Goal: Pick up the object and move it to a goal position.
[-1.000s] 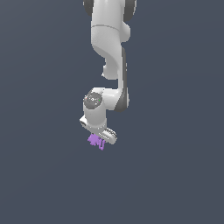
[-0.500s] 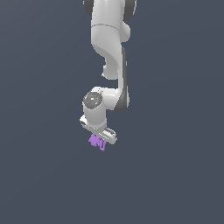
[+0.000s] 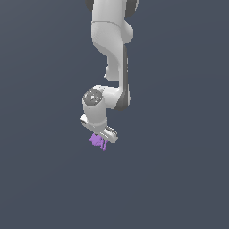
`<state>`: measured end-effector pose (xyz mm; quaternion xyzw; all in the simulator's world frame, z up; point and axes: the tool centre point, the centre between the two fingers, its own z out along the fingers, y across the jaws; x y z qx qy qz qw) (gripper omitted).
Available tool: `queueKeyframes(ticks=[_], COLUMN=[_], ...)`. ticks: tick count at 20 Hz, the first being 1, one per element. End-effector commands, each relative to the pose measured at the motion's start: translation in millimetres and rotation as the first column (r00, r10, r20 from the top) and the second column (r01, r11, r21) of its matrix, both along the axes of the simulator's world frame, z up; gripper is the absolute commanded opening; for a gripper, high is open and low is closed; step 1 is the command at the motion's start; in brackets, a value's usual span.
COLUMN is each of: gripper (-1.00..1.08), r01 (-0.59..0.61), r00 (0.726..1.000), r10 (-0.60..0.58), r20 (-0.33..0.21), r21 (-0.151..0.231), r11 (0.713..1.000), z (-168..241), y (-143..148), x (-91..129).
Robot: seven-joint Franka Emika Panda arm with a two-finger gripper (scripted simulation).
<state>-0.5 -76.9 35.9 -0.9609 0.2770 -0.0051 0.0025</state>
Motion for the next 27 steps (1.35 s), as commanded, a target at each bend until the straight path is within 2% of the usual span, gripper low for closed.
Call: queueKeyframes(ticks=[1, 17, 22, 27], gripper=[-1.0, -1.0, -1.0, -1.0], r01=[0.0, -0.001, -0.001, -0.001], r00=[1.0, 1.0, 1.0, 1.0], r10=[0.0, 0.001, 0.001, 0.001], r20=[0.0, -0.008, -0.01, -0.011], r21=[0.0, 0.0, -0.001, -0.001], r11=[1.0, 1.0, 1.0, 1.0], z=[4, 45, 52, 55], y=[-5, -51, -60, -64], x=[-9, -104, -121, -127])
